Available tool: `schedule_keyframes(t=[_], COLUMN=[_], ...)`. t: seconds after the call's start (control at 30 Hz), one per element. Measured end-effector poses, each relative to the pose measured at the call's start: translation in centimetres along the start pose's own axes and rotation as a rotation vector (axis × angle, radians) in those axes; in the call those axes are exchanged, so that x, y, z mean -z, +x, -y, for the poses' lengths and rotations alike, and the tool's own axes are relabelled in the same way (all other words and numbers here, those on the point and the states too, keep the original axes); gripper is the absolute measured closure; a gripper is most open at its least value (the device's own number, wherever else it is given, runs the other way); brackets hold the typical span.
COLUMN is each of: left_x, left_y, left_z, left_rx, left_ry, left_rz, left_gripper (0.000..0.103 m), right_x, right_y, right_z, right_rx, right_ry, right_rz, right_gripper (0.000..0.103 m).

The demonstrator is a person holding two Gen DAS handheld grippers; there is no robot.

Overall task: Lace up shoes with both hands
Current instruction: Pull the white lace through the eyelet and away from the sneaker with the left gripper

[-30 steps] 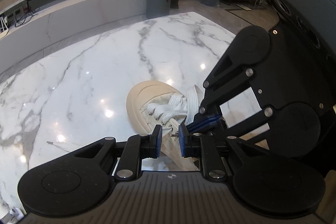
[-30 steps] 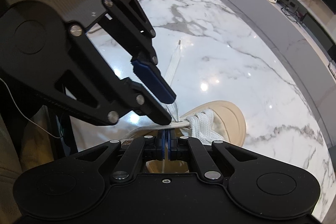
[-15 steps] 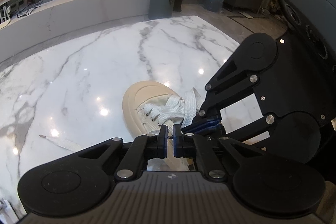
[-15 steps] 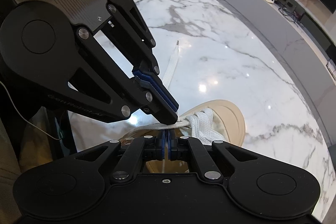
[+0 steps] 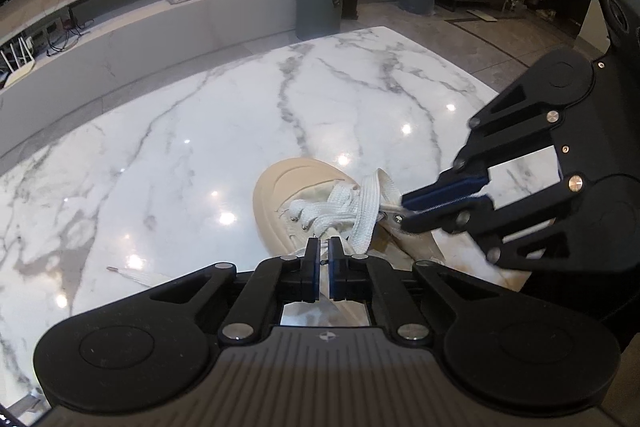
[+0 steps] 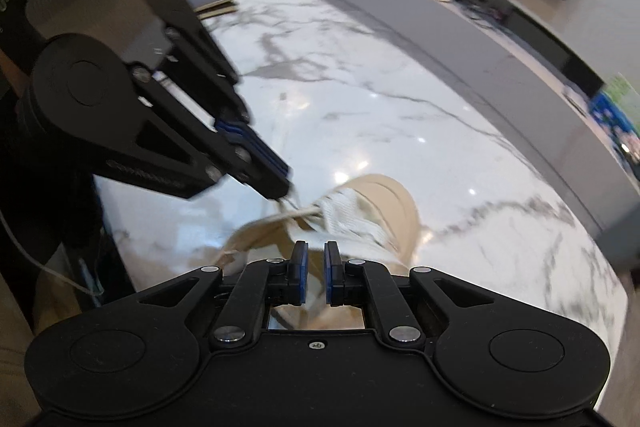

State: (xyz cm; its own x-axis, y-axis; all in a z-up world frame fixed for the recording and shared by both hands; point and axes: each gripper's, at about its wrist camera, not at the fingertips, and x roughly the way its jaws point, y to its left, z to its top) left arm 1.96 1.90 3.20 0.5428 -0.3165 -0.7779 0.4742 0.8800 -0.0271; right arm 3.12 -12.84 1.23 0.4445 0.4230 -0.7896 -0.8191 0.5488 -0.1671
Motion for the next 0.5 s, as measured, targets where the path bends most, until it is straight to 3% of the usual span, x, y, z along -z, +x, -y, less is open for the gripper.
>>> schedule_keyframes(t=[0.3,0.5], left_x=[-0.1,-0.1], left_y=[-1.7,-2.2], left_z=[1.0,1.9], left_rx=[-0.053,-0.062], left_ry=[0.017,0.043], left_rz=[-0.001,-0.016], left_gripper=[0.103,0.103], right_x=[1.6,1.8], right_y=[-0.2,-0.6], right_z=[1.0,0.6], right_rx=[0.037,0.076], right_ry=[0.166,0.187], right_rz=[0.022,0.04], right_gripper=[0.095,0.086])
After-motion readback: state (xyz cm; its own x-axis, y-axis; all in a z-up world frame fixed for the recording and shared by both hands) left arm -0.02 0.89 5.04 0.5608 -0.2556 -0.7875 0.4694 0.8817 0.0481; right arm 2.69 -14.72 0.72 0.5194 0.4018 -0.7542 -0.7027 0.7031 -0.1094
